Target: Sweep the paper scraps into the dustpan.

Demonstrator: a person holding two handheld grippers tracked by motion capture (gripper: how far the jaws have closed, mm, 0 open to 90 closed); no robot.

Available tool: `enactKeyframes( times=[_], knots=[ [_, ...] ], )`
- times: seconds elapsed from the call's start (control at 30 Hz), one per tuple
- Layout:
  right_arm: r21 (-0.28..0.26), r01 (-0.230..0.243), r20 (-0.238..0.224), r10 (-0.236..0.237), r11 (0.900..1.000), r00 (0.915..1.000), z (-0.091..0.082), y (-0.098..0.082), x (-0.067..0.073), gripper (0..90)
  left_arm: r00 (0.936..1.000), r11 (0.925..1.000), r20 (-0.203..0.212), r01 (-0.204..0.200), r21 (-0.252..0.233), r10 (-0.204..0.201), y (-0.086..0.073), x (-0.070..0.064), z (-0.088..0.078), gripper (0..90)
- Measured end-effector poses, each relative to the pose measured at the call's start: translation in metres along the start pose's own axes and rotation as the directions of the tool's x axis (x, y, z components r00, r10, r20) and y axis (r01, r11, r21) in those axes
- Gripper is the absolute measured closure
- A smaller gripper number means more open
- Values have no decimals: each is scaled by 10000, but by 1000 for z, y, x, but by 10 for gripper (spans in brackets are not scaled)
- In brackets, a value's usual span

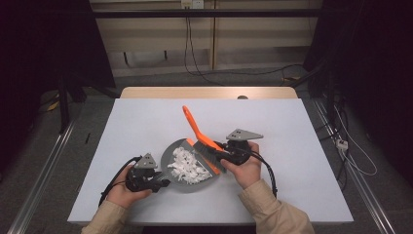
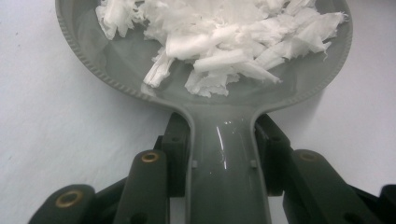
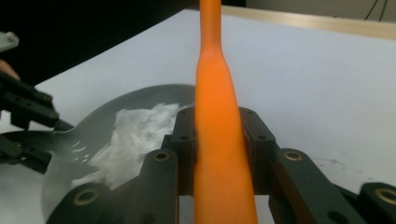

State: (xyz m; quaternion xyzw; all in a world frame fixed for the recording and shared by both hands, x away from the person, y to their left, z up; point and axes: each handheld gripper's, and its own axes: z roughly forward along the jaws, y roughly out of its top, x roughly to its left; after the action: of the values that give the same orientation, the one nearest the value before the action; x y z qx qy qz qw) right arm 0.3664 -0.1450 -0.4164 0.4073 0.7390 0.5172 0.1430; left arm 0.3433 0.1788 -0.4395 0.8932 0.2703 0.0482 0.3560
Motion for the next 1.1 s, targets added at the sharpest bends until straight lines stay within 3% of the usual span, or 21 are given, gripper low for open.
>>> enactKeyframes(
  times=[0.17, 0.33, 0.37, 0.43, 0.5, 0.57, 0.63, 0.77, 0.97, 1.1],
  knots=[
    [21, 184, 759, -185, 9998, 9969, -3, -5, -10, 717, 9986, 9994, 474, -239, 269, 226, -3, -3, -6, 633],
    [279, 753, 1712, -790, 9968, 9821, 4, -20, -15, 716, 9965, 9975, 696, -490, 507, 454, 4, -10, 0, 633],
    [6, 747, 1643, -738, 9972, 9836, 5, -22, -14, 717, 9964, 9973, 715, -504, 539, 465, 6, -12, 2, 633],
    [80, 577, 1377, -583, 9983, 9888, 6, -22, -8, 717, 9964, 9963, 644, -590, 617, 550, 8, -13, 7, 633],
    [-62, 301, 880, -294, 9995, 9957, 9, -24, 0, 717, 9967, 9979, 732, -399, 520, 360, 9, -14, 7, 634],
    [-147, 282, 674, -271, 9995, 9974, 11, -22, 8, 717, 9972, 9981, 646, -409, 471, 378, 9, -14, 7, 634],
    [-465, -281, 27, 283, 9985, 9996, 10, -19, 11, 717, 9972, 9983, 658, -374, 452, 344, 8, -14, 8, 633],
    [-677, -4, -16, 3, 9977, 10000, 7, -11, 19, 717, 9979, 9990, 582, -314, 325, 294, 9, -14, 9, 633],
    [-768, 468, 973, -392, 9960, 9945, -5, -10, 2, 717, 9983, 9986, 525, -289, 451, 265, 9, -14, 3, 633],
    [-287, 671, 1868, -605, 9973, 9805, 1, -28, -11, 717, 9988, 9983, 458, -212, 545, 187, 11, -15, 7, 633]
  ],
)
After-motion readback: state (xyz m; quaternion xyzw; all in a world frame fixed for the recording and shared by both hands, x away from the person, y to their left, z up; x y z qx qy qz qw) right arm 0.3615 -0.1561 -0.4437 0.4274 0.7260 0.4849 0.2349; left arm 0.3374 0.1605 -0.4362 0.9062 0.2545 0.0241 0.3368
